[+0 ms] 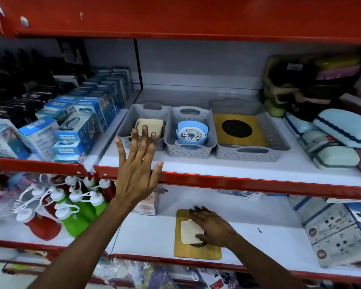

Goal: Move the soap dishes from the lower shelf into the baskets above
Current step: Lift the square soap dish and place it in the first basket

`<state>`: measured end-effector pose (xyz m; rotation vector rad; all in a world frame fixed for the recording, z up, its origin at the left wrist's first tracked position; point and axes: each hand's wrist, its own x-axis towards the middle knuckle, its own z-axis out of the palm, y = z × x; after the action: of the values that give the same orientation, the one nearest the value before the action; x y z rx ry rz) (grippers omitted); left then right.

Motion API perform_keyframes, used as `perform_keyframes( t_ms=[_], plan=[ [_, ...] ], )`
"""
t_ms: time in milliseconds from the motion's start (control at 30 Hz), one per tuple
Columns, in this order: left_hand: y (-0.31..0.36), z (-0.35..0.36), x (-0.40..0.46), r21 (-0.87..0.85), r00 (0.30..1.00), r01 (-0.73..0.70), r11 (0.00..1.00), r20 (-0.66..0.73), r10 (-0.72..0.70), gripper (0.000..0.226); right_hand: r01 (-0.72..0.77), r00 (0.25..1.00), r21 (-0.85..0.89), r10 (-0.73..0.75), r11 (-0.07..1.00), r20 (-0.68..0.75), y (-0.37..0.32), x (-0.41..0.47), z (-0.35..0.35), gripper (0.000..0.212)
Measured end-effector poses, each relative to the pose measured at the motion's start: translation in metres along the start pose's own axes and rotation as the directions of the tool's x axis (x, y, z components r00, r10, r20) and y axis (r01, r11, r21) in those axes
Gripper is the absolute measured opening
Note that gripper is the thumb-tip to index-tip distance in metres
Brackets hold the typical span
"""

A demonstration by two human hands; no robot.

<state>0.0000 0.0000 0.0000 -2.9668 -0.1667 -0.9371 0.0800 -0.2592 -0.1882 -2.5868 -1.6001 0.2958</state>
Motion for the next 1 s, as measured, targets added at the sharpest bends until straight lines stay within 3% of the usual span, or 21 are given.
perform_keyframes(
  t_ms=[67, 200, 467, 567, 700, 867, 933, 1000],
  plan=[
    [0.000, -0.002, 0.001, -0.008, 1.000, 0.004, 1.000, -0.006, -0.004, 0.070, -0.132, 0.981, 0.096, 0.117, 0.987, 0.153, -0.001, 0.004, 0.005, 0.091],
    [-0.002, 0.005, 0.000, 0.024, 1.000, -0.019, 1.000, -0.001, 0.019, 0.070, -0.221, 0.944, 0.074, 0.195, 0.972, 0.265, -0.003, 0.009, 0.011, 0.098],
    [-0.003, 0.007, 0.002, 0.031, 1.000, -0.020, 0.999, -0.013, 0.021, 0.069, -0.229, 0.949, 0.092, 0.201, 0.969, 0.243, -0.003, 0.013, 0.005, 0.095],
    [-0.004, 0.008, 0.001, 0.026, 1.000, -0.022, 0.999, -0.018, 0.022, 0.069, -0.201, 0.976, 0.147, 0.186, 0.968, 0.113, -0.005, 0.007, -0.010, 0.095],
    [-0.004, 0.008, 0.001, 0.022, 1.000, -0.010, 1.000, -0.015, 0.011, 0.069, -0.067, 0.969, 0.149, 0.100, 0.987, -0.228, -0.020, -0.014, -0.054, 0.089],
    [-0.002, 0.007, -0.001, 0.001, 1.000, 0.000, 1.000, -0.007, 0.000, 0.070, 0.154, 0.746, -0.031, -0.137, 0.988, -0.652, -0.053, -0.041, -0.127, 0.076],
    [-0.002, 0.006, -0.001, -0.010, 1.000, 0.003, 1.000, -0.005, -0.003, 0.069, 0.165, 0.669, -0.059, -0.156, 0.985, -0.726, -0.064, -0.046, -0.155, 0.074],
    [-0.002, 0.005, -0.002, -0.025, 1.000, 0.000, 1.000, -0.001, 0.000, 0.068, 0.136, 0.644, -0.015, -0.100, 0.991, -0.759, -0.073, -0.047, -0.179, 0.074]
  ],
)
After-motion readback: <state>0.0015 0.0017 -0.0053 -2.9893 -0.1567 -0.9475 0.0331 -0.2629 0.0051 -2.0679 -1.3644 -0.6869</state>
